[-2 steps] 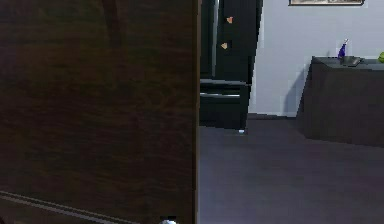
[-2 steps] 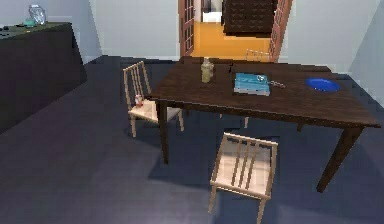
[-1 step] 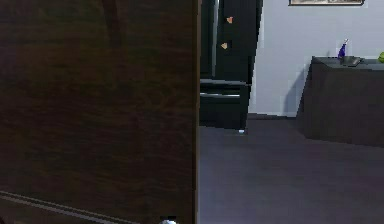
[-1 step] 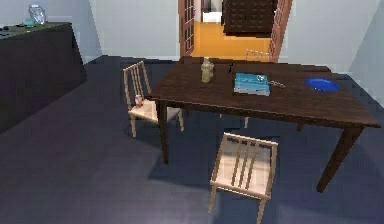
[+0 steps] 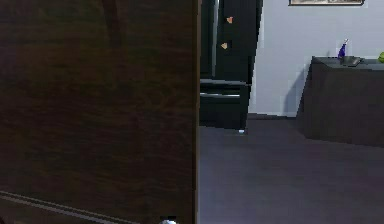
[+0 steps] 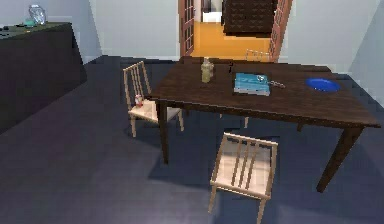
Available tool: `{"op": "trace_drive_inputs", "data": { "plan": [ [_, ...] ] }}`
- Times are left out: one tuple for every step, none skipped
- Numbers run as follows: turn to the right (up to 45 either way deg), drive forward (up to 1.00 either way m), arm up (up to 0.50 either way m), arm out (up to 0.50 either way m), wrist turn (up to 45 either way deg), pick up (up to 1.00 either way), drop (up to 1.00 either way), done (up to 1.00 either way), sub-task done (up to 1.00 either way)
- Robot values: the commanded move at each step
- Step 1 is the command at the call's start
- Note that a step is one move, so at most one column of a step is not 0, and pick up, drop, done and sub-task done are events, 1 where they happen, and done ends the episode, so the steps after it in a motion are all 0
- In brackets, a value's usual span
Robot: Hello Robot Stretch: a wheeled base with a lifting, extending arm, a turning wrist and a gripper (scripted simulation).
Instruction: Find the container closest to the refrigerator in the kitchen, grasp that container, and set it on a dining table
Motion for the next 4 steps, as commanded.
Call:
{"op": "trace_drive_inputs", "data": {
  "plan": [
    [12.0,0.0,0.0,0.0,0.0,0.0,0.0,0.0,0.0],
    [45.0,0.0,0.0,0.0,0.0,0.0,0.0,0.0,0.0],
    [-45.0,0.0,0.0,0.0,0.0,0.0,0.0,0.0,0.0],
    [-45.0,0.0,0.0,0.0,0.0,0.0,0.0,0.0,0.0]
  ]
}}
